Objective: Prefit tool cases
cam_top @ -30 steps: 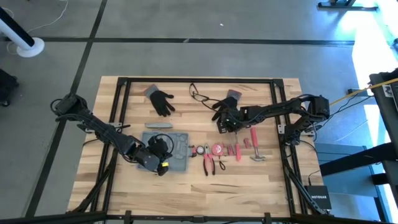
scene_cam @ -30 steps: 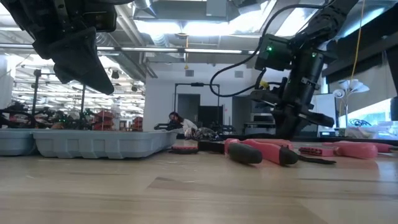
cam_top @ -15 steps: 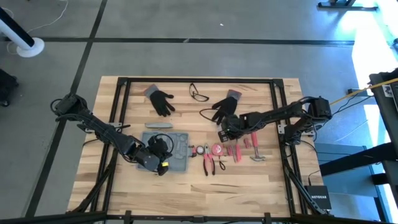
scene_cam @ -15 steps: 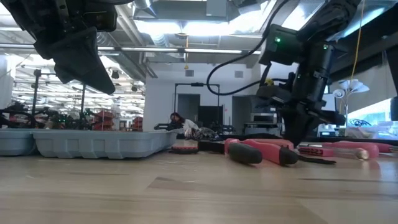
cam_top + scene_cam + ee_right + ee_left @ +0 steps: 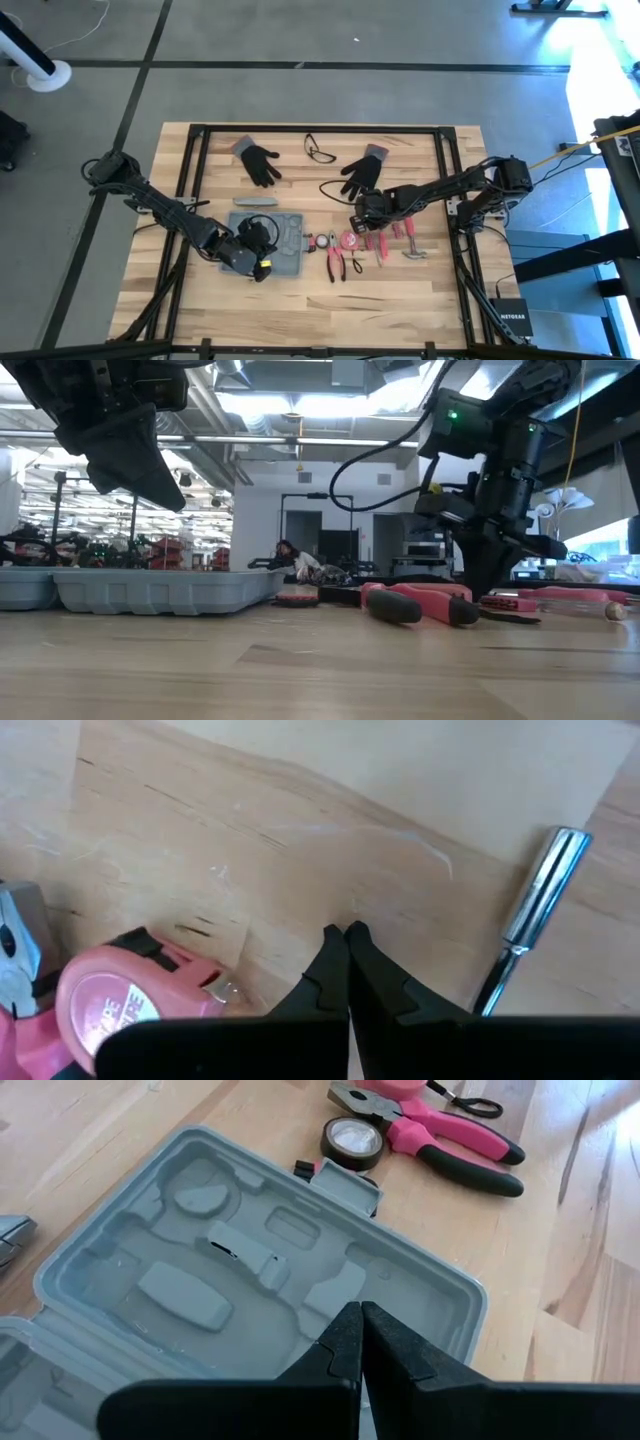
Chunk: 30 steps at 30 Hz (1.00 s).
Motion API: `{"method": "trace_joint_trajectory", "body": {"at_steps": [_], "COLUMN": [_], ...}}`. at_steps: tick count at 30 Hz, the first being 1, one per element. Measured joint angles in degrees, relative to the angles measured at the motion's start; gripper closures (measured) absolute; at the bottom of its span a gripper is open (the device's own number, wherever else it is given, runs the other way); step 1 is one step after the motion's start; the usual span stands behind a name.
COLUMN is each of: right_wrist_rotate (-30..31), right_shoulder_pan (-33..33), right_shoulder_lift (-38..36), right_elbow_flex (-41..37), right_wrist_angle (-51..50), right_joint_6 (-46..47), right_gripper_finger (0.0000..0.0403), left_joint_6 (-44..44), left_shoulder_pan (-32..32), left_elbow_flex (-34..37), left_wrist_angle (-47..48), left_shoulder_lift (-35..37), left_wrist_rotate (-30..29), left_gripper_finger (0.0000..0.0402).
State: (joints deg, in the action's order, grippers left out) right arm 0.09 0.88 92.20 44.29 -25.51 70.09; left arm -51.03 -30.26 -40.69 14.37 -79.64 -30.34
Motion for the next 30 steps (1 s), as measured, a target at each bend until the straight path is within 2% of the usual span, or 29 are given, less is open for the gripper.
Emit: {"method": "trace_joint_trajectory", "body": {"at_steps": [7,13,20,30], "right_wrist_rotate": [3.5,5.8,5.8,4.8], "right_shoulder_pan": [-5.7,-10.8,-14.2,-13.1], "right_shoulder_lift": [-0.4,-0.5,-0.5,-0.6], "right_elbow_flex": [4.6,5.1,5.0,2.3], "right_wrist_angle": [-7.7,-14.8,-14.3,-10.9], "right_joint_6": [-7.4,-11.5,-15.7,-14.8], "right_gripper_finger": [0.0403,0.0403,0.0403,0.0403], "left_joint_6": [-0.8,-1.4,-1.5,-1.5], "left_shoulder_pan": [0.0,0.0,0.0,0.0], "left_elbow_flex": [0.0,0.0,0.0,0.0], "left_wrist_angle": [0.0,0.0,0.0,0.0], "left_shoulder_lift": [0.0,0.0,0.0,0.0], "left_wrist_rotate": [0.0,0.0,0.0,-0.1], "left_gripper_finger": [0.0401,0.0401,0.0401,0.0401]}}
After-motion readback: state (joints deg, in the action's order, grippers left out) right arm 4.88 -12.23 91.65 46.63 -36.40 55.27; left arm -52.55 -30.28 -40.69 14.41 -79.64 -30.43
